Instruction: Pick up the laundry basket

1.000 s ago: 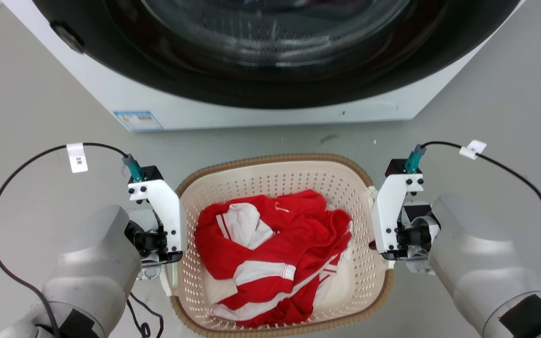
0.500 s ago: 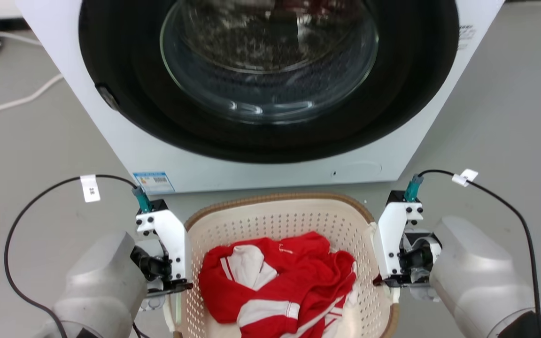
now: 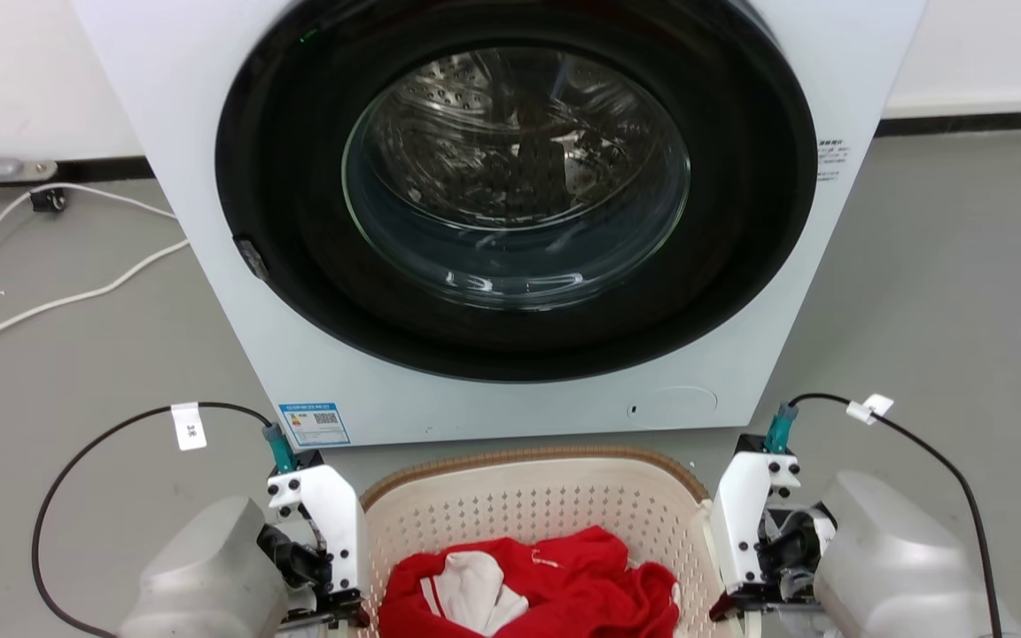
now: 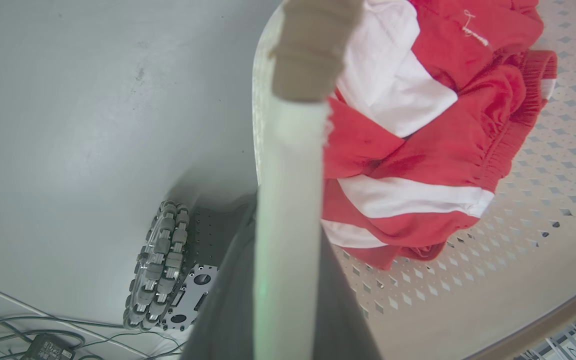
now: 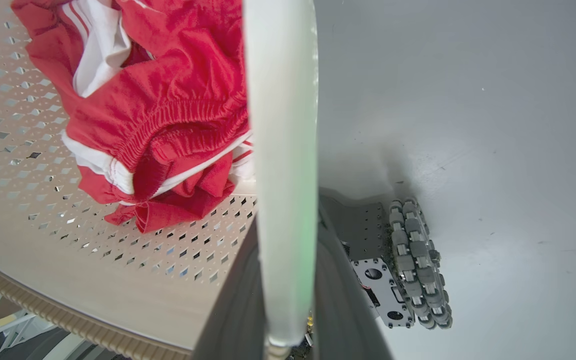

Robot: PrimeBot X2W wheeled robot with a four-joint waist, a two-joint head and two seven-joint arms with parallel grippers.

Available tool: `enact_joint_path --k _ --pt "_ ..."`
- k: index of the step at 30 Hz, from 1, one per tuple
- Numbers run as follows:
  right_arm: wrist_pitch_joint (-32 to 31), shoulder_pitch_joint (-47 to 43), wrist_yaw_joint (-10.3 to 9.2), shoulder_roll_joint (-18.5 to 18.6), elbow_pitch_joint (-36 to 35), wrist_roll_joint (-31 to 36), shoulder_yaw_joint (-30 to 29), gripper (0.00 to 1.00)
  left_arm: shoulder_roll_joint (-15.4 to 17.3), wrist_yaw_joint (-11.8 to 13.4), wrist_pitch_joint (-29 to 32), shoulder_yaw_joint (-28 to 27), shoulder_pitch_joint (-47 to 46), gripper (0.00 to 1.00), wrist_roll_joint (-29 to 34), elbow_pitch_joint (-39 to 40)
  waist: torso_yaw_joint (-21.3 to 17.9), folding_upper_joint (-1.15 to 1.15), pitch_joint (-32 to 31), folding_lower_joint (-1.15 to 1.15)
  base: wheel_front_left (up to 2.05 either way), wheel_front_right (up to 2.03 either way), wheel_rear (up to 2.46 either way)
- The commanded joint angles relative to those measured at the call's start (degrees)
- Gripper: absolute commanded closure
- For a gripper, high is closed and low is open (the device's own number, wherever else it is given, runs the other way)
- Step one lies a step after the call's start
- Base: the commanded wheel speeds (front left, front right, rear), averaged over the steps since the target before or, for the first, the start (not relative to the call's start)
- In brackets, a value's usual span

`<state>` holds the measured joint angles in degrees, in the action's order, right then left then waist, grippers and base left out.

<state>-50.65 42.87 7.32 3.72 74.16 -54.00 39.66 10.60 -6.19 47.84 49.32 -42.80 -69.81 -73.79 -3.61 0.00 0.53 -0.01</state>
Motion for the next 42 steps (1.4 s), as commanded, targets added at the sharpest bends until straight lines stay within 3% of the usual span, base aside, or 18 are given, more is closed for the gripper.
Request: enact_joint_path --k 1,42 --pt "-0.2 -1.0 0.3 -1.5 -0.7 -0.7 -0.5 1.0 -2.0 -0.3 0.4 -0.5 0.6 1.0 -1.0 0.7 0.2 0.0 -0.8 0.01 0.0 0.0 0.0" --pt "-0.3 -2.2 0.3 -1.6 -0.7 2.2 -2.7 1.0 -3.0 -0.3 0.1 -0.8 2.2 1.0 -1.9 0.4 0.8 0.0 -2.6 0.01 0.0 0.0 0.0"
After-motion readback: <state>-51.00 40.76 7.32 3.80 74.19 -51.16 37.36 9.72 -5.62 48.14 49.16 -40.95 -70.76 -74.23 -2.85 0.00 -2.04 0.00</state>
